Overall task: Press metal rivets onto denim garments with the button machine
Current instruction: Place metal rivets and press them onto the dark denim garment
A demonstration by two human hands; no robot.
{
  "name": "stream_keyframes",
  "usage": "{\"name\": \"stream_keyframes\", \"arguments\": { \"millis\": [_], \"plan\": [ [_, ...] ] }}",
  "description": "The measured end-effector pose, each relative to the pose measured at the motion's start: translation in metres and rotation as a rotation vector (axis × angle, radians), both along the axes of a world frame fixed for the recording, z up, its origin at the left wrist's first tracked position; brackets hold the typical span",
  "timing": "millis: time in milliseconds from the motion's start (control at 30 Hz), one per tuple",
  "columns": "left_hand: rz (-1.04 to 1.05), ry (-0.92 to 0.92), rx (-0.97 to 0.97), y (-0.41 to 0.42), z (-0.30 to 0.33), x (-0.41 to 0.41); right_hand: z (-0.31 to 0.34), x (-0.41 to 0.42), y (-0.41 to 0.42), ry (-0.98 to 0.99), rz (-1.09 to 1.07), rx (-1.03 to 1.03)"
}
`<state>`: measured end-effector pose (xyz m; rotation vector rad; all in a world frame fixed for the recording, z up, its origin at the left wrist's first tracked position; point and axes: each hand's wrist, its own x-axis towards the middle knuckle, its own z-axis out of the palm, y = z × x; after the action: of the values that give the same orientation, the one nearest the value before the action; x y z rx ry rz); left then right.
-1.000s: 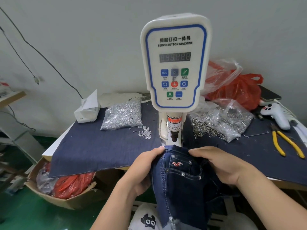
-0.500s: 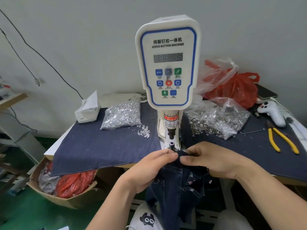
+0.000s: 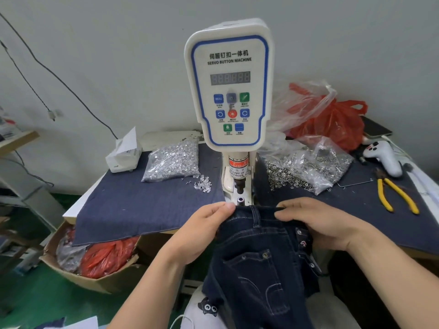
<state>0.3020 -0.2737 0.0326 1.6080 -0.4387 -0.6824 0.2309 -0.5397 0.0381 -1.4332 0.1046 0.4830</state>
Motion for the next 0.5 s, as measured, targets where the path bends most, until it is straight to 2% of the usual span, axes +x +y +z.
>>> {"name": "stream_keyframes", "arguments": {
  "millis": [100,167,233,300,367,433,500],
  "plan": [
    [0.082,0.075,-0.068,-0.009,0.001,-0.003,0.001,0.001,-0.001,-0.108,0.041,-0.230],
    [0.142,0.106,-0.072,-0.014,0.001,-0.003,0.007,0.000,0.006,-0.246,-0.027,-0.408],
    [0.173,0.134,-0.089,-0.018,0.002,-0.002,0.016,-0.004,0.015,-0.326,-0.096,-0.456],
    [0.167,0.147,-0.117,-0.022,0.007,-0.003,0.022,-0.007,0.024,-0.314,0.015,-0.522],
    [0.163,0.150,-0.124,-0.024,0.012,-0.003,0.027,-0.010,0.032,-0.287,0.150,-0.682],
    [0.151,0.089,-0.081,-0.025,0.015,-0.005,0.027,-0.009,0.034,-0.293,0.127,-0.587],
    [0.153,-0.038,0.003,-0.023,0.015,-0.010,0.027,-0.011,0.035,-0.271,0.038,-0.327]
  ]
}}
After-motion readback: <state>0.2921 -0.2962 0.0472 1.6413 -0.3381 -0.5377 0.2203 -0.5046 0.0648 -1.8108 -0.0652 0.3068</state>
